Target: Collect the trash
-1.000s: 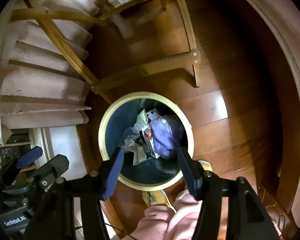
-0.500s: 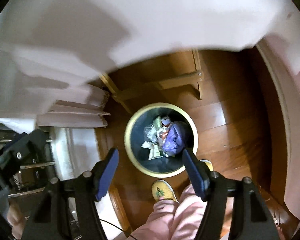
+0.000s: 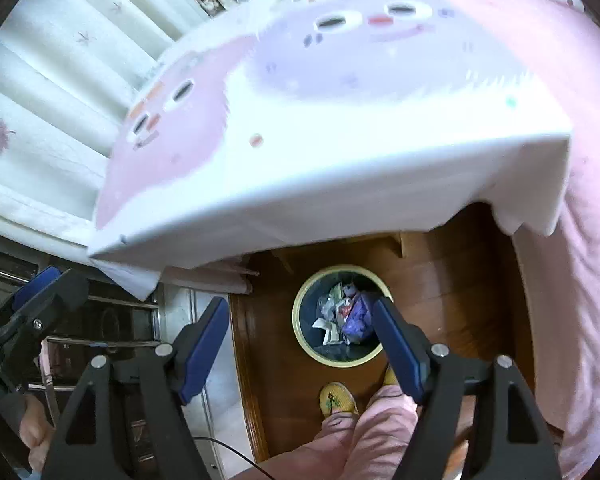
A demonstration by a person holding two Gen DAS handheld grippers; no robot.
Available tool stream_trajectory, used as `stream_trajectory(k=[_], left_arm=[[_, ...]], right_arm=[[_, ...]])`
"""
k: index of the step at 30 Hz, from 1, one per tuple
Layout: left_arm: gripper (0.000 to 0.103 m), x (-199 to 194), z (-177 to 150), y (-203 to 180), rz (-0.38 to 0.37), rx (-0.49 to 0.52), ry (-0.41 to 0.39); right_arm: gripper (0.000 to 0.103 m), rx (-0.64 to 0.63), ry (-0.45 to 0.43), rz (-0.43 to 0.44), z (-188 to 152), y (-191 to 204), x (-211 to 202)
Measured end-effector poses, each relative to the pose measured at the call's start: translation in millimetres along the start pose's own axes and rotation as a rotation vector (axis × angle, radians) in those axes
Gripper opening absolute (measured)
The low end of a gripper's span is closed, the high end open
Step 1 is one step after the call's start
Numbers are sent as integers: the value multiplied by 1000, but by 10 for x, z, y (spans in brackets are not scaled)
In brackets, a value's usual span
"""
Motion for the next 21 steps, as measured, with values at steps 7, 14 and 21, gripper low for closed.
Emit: stream_trajectory(k=[7, 14, 21], left_arm=[[95, -500, 132, -67, 13, -13, -79], [95, -836, 194, -187, 35, 5, -174], [94, -927, 216, -275, 63, 26, -222]], right_arm=[[75, -33, -125, -12, 204, 48, -689], [75, -80, -265, -48, 261, 155, -1260], [75, -107, -343, -48, 290, 228, -1509]])
Point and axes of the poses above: each gripper's, at about its wrist camera, not at the fingertips, and x roughly the way its jaws point, y to its left, z to its top, the point moved 7 cm from there along x, roughly the way its jaws point, and after that the axes turned 14 degrees about -z, right-handed, at the moved point
